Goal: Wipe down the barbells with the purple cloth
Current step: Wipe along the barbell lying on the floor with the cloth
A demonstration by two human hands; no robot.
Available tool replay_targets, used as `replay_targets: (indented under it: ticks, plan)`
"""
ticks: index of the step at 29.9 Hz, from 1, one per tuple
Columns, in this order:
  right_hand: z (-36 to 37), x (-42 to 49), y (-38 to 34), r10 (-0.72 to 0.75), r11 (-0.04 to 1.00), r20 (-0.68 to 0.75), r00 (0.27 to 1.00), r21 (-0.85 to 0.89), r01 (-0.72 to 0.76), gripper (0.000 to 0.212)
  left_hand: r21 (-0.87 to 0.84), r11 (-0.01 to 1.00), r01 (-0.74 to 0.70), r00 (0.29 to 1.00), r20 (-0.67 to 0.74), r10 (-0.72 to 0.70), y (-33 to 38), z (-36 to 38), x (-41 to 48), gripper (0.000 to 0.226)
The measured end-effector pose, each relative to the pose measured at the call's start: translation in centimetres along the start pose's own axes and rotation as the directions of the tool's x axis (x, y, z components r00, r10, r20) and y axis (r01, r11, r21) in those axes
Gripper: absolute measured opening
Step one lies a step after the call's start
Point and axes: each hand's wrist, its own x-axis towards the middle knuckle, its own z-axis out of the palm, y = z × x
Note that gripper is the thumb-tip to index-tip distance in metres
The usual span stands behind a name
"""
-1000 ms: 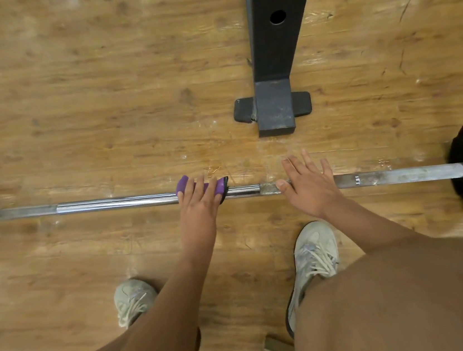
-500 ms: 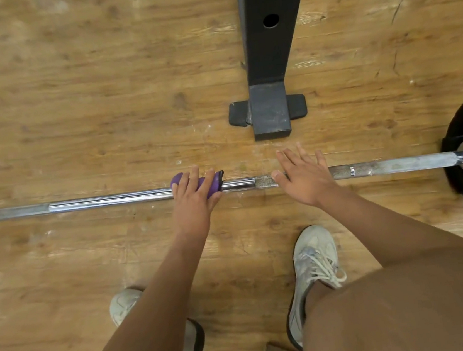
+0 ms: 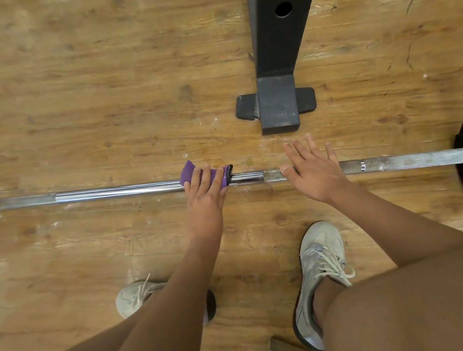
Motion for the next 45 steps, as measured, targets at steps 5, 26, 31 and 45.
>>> replay_targets:
  ticks: [5, 26, 31, 45]
  plan:
    - [0.3, -0.6, -0.5, -0.001, 1.000, 0.002, 1.000, -0.002, 0.001, 0.069, -0.005, 0.997, 0.074, 0.997, 0.038, -0.073, 1.1, 0.4, -0.9, 0.050]
    - [3.5, -5.3, -1.3, 0.022, 1.000, -0.055, 0.998, -0.009, -0.023, 0.067, -0.011, 1.000, 0.006, 0.998, 0.056, -0.005, 6.2, 1.3, -5.4, 0.048]
    - [3.7, -6.0, -1.4, 0.031, 1.000, -0.025, 0.999, 0.001, -0.031, 0.067, 0.002, 0.998, -0.067, 0.997, 0.041, 0.067, 4.9, 1.4, -6.5, 0.051]
    - [4.4, -7.2, -1.8, 0.028, 1.000, -0.035, 0.999, -0.007, -0.028, 0.069, 0.004, 1.000, 0.009, 0.998, 0.065, -0.009, 5.4, 0.8, -7.5, 0.048]
